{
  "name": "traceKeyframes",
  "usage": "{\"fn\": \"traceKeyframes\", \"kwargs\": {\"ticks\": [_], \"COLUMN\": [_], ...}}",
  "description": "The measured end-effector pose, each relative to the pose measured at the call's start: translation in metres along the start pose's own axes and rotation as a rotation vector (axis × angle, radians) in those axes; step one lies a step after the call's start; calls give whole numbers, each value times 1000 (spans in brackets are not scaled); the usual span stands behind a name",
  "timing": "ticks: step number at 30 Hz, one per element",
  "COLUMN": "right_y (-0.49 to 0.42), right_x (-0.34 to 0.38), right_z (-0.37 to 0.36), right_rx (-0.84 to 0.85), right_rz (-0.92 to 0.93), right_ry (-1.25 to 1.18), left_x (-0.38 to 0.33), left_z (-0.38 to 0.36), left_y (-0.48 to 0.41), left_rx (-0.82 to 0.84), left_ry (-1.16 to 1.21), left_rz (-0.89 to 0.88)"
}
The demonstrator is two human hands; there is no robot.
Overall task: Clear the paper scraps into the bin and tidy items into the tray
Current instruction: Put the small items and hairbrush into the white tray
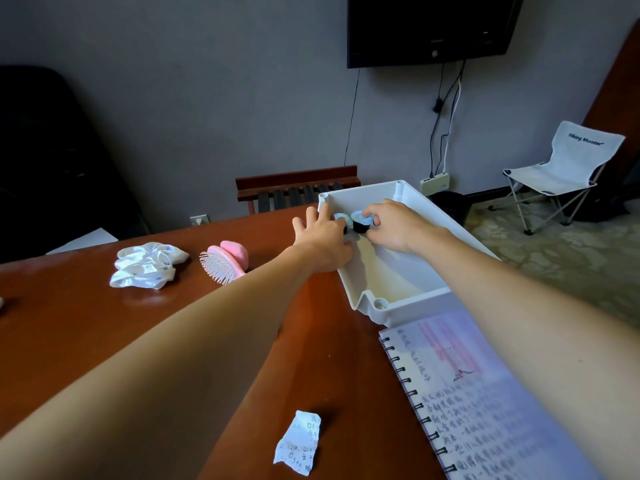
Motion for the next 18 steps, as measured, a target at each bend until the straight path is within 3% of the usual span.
{"fn": "traceKeyframes", "kwargs": {"ticks": [18], "right_y": [55], "right_x": [52], "right_z": [20], "right_rx": [17], "right_rz": [-1], "right_ry": [36], "left_x": [30], "left_z": [42], "left_y": [63], "left_rx": [-102], "left_ry": [139], "left_rz": [14]}}
Point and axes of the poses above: each hand's wrist, its own y-axis away from the middle knuckle, its own z-axis out of the back of the hand, x = y × z, the point moved 7 cm from there along -y, towards the middle knuckle, and after that the axes turned 9 degrees about -y, right-handed, at the moved point
